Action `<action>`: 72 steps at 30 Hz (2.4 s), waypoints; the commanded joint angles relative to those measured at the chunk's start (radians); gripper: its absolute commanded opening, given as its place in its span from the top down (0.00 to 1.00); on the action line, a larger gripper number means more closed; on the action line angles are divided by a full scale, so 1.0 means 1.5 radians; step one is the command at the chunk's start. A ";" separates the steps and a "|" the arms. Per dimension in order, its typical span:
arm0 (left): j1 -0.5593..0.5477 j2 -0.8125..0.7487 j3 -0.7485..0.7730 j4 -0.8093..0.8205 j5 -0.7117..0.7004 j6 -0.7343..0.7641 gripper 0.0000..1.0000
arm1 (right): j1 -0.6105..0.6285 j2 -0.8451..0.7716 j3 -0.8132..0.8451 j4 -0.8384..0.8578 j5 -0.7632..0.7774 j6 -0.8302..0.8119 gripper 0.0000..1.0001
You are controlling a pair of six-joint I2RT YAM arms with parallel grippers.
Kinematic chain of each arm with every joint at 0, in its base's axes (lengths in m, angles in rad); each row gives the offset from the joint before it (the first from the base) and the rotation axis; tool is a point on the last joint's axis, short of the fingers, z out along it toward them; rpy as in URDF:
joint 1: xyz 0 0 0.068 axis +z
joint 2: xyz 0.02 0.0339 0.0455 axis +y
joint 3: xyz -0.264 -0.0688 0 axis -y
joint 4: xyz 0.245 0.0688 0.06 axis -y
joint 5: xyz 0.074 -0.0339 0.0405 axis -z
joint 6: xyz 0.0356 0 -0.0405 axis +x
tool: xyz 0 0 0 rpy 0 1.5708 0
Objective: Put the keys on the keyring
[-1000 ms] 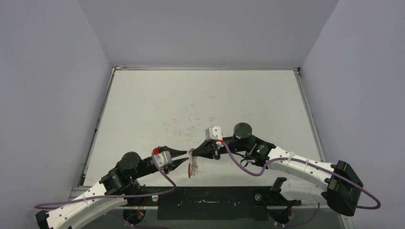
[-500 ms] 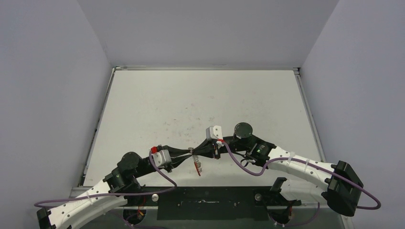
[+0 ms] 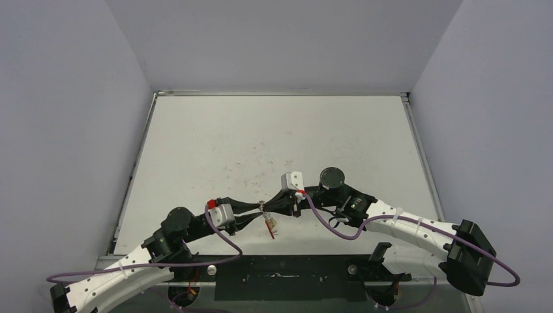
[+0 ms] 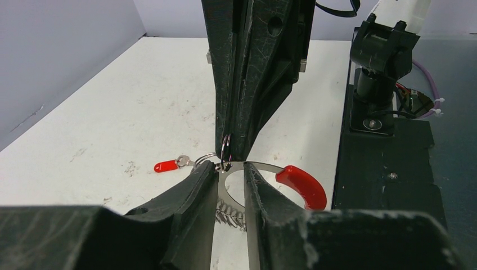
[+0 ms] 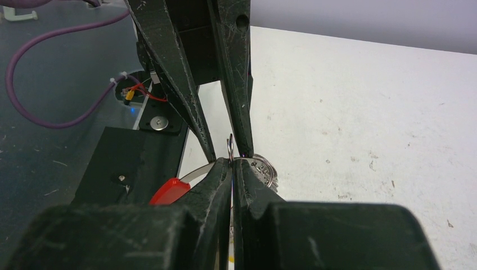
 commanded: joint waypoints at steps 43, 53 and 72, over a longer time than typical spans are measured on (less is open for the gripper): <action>-0.004 -0.002 0.042 0.023 0.002 -0.015 1.00 | 0.008 -0.006 -0.001 0.039 -0.016 -0.007 1.00; -0.004 -0.001 0.044 0.026 -0.008 -0.018 0.81 | 0.007 -0.008 -0.001 0.036 -0.015 -0.008 1.00; -0.004 0.005 0.056 -0.020 -0.011 -0.010 0.98 | 0.008 -0.010 0.002 0.037 -0.015 -0.008 1.00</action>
